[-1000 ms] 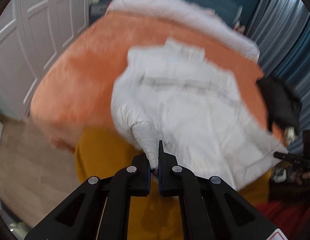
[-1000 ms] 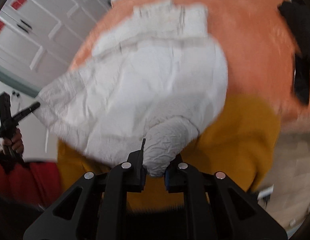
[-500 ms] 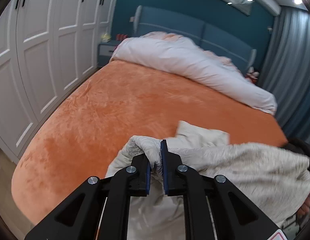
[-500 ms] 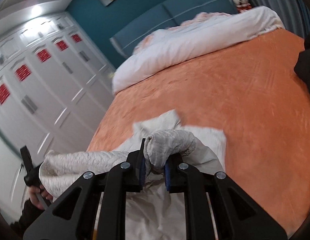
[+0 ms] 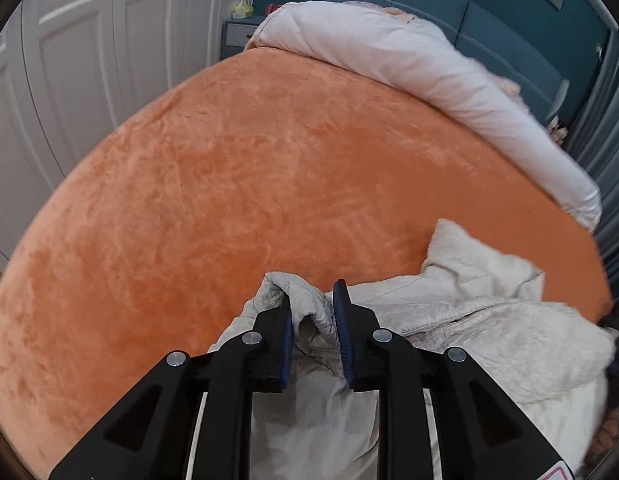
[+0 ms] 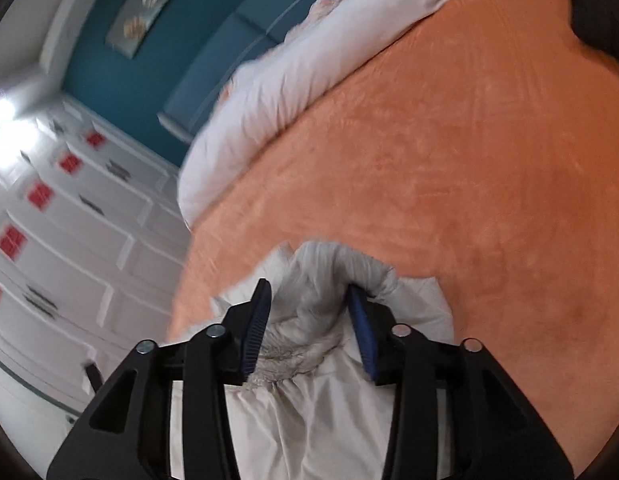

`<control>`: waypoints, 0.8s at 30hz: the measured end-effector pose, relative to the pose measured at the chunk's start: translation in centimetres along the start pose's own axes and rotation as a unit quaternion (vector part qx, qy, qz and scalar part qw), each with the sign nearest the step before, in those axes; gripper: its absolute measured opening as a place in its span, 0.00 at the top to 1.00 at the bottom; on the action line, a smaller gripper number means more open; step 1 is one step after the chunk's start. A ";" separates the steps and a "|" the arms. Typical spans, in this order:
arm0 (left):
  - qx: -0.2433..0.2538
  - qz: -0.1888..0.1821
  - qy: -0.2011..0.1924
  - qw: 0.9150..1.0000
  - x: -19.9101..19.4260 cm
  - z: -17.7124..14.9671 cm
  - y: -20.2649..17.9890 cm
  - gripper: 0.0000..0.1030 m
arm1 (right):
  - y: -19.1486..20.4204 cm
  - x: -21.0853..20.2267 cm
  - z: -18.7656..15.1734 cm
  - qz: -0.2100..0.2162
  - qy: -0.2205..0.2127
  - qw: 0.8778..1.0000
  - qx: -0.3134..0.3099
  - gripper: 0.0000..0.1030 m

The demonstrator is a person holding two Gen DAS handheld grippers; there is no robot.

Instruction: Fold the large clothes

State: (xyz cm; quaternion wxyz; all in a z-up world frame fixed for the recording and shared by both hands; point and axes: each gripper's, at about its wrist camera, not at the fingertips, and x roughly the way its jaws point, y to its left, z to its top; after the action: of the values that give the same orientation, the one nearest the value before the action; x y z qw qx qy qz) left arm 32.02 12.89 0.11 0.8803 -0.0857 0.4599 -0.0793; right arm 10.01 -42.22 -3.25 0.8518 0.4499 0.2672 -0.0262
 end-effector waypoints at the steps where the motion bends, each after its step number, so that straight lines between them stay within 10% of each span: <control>1: -0.003 -0.010 -0.005 1.000 -0.8 0.3 0.4 0.76 | -0.5 -1.0 0.3 0.000 -0.018 1.000 0.003 0.50; 6: 0.008 0.042 -0.112 0.993 -7.8 2.3 2.7 0.49 | -0.6 -6.0 1.3 -0.018 -0.073 0.997 -0.014 0.50; 11: 0.019 0.043 -0.176 0.983 -13.0 3.6 0.0 0.48 | 7.2 -6.5 -0.9 -0.071 -0.088 0.979 -0.170 0.55; 16: 0.081 0.007 -0.151 0.985 -10.0 0.6 -7.5 0.40 | 13.6 0.6 -5.1 -0.105 -0.037 0.951 -0.288 0.68; 24: 0.121 0.063 -0.060 0.989 1.2 -4.9 -12.7 0.40 | 11.6 8.3 -7.8 -0.172 0.026 0.933 -0.314 0.74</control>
State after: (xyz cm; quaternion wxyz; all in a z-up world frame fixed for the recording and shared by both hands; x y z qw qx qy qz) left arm 27.94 -0.14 -0.75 0.9134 0.0459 0.3978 -0.0732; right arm 17.01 -27.64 -2.05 0.9249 0.1072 0.3570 -0.0751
